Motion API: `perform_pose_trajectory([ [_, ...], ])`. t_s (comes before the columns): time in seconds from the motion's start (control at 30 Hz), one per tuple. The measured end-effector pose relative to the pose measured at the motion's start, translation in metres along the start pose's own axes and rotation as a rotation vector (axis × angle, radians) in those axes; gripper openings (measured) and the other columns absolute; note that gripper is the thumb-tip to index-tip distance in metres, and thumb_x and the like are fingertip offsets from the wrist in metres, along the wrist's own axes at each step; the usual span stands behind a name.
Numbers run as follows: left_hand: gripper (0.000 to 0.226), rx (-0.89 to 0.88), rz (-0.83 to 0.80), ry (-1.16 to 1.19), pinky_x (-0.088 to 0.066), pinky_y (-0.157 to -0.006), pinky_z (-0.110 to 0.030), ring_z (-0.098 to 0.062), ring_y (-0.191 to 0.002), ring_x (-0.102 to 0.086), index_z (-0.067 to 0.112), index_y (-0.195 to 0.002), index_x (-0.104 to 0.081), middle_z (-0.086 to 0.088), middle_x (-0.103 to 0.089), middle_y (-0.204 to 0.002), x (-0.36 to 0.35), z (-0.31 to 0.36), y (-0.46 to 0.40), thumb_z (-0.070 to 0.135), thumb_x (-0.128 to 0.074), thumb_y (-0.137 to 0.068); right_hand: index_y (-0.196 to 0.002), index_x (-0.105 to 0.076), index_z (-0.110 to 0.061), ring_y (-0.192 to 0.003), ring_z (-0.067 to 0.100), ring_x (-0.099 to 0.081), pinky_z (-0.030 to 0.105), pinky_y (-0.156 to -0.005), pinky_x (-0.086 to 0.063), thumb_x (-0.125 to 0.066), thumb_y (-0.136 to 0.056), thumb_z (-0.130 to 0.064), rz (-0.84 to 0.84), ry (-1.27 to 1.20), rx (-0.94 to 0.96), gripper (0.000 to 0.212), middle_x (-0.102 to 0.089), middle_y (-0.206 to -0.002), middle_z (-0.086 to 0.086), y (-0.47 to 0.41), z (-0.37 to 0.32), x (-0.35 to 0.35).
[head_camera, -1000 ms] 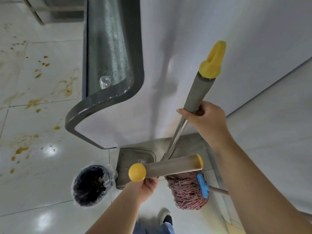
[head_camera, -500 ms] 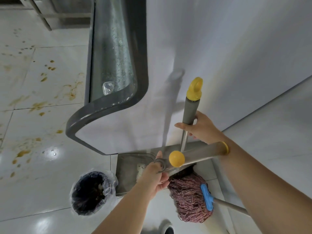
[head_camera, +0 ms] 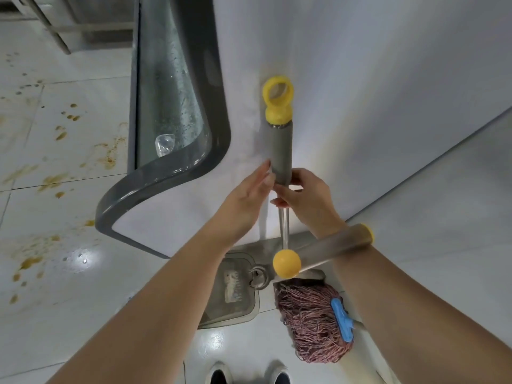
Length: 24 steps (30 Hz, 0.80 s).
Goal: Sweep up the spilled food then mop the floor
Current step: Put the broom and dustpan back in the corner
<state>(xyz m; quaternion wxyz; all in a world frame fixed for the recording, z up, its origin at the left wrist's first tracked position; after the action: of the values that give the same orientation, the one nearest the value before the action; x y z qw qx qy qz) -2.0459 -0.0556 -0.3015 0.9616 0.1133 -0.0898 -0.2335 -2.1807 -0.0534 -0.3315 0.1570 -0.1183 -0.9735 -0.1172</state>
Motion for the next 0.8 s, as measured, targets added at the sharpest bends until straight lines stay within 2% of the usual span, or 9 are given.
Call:
perform_pose_trajectory([
  [0.07, 0.022, -0.029, -0.018, -0.065, -0.042, -0.077, -0.005, 0.026, -0.083, -0.05, 0.05, -0.093, -0.055, 0.032, -0.061, -0.091, -0.002, 0.006, -0.007, 0.039, -0.037, -0.099, -0.093, -0.06, -0.02, -0.06, 0.011, -0.068, 0.029, -0.074, -0.059, -0.07, -0.083, -0.021, -0.064, 0.036, -0.055, 0.015, -0.067, -0.088, -0.004, 0.0, 0.01, -0.006],
  [0.13, 0.017, -0.036, -0.019, -0.121, -0.04, -0.067, -0.005, 0.022, -0.071, -0.05, 0.033, -0.096, -0.055, 0.02, -0.057, -0.088, -0.004, 0.004, -0.012, 0.031, -0.039, -0.099, -0.1, -0.061, -0.015, -0.064, 0.013, -0.065, 0.034, -0.081, -0.057, -0.066, -0.086, -0.015, -0.113, 0.01, -0.102, 0.015, -0.068, -0.092, 0.009, 0.001, 0.02, -0.009],
  [0.2, 0.018, -0.076, 0.007, -0.171, -0.04, -0.066, -0.003, 0.014, -0.075, -0.053, 0.017, -0.107, -0.057, 0.011, -0.06, -0.094, -0.004, 0.005, -0.015, 0.026, -0.044, -0.098, -0.103, -0.062, -0.014, -0.061, 0.008, -0.064, 0.025, -0.078, -0.057, -0.063, -0.088, -0.013, -0.16, 0.014, -0.076, 0.015, -0.069, -0.099, 0.012, 0.002, 0.02, -0.011],
  [0.3, 0.007, -0.136, 0.168, -0.216, -0.039, -0.065, -0.003, 0.01, -0.072, -0.056, 0.022, -0.088, -0.058, 0.023, -0.063, -0.077, 0.007, 0.011, -0.014, 0.02, -0.053, -0.094, -0.107, -0.063, -0.02, -0.054, -0.006, -0.063, 0.003, -0.064, -0.048, -0.061, -0.088, -0.017, -0.19, 0.109, 0.033, 0.019, -0.067, -0.088, -0.009, 0.003, 0.007, -0.014],
  [0.4, 0.026, -0.186, 0.286, -0.177, -0.043, -0.063, -0.008, 0.014, -0.062, -0.055, 0.032, -0.071, -0.051, 0.028, -0.059, -0.059, 0.016, 0.018, -0.012, 0.019, -0.057, -0.092, -0.11, -0.062, -0.02, -0.052, -0.012, -0.06, -0.002, -0.057, -0.04, -0.06, -0.089, -0.019, -0.162, 0.162, 0.124, 0.021, -0.06, -0.076, -0.022, 0.006, -0.006, -0.016],
  [0.53, 0.02, -0.26, 0.308, -0.188, -0.039, -0.063, 0.0, 0.018, -0.069, -0.057, 0.032, -0.08, -0.055, 0.026, -0.061, -0.072, 0.012, 0.025, -0.003, 0.016, -0.057, -0.092, -0.109, -0.063, -0.013, -0.055, -0.006, -0.063, 0.008, -0.064, -0.047, -0.059, -0.089, -0.02, -0.136, 0.2, 0.163, 0.021, -0.056, -0.059, -0.022, 0.013, -0.015, -0.01],
  [0.63, 0.012, -0.303, 0.311, -0.2, -0.041, -0.072, 0.0, 0.017, -0.081, -0.059, 0.022, -0.1, -0.063, 0.028, -0.063, -0.083, 0.011, 0.026, 0.003, 0.016, -0.058, -0.091, -0.115, -0.061, -0.008, -0.062, 0.008, -0.065, 0.025, -0.074, -0.052, -0.061, -0.089, -0.018, -0.106, 0.193, 0.218, 0.028, -0.056, -0.067, -0.017, 0.023, -0.022, -0.005],
  [0.73, 0.021, -0.318, 0.311, -0.213, -0.04, -0.073, 0.001, 0.021, -0.082, -0.057, 0.012, -0.111, -0.064, 0.027, -0.061, -0.087, 0.008, 0.031, 0.005, 0.014, -0.059, -0.09, -0.118, -0.06, -0.008, -0.068, 0.013, -0.068, 0.032, -0.08, -0.053, -0.06, -0.09, -0.018, -0.125, 0.197, 0.204, 0.03, -0.066, -0.07, 0.006, 0.028, -0.023, 0.0],
  [0.8, 0.022, -0.358, 0.317, -0.209, -0.039, -0.073, 0.002, 0.021, -0.082, -0.057, 0.011, -0.11, -0.064, 0.026, -0.062, -0.087, 0.007, 0.037, 0.009, 0.013, -0.061, -0.089, -0.119, -0.06, -0.007, -0.069, 0.012, -0.068, 0.028, -0.077, -0.053, -0.06, -0.09, -0.017, -0.126, 0.205, 0.241, 0.03, -0.068, -0.074, 0.012, 0.03, -0.028, 0.004],
])
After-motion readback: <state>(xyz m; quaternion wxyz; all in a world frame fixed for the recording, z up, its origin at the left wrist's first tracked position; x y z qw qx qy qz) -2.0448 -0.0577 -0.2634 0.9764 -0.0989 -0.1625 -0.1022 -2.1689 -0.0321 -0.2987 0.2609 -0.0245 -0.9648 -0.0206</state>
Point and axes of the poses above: each hand's wrist, its own y-axis away from the middle knuckle, its own x-axis out of the back of the hand, z = x × y, the point moved 5 cm from there along -y, towards the middle knuckle
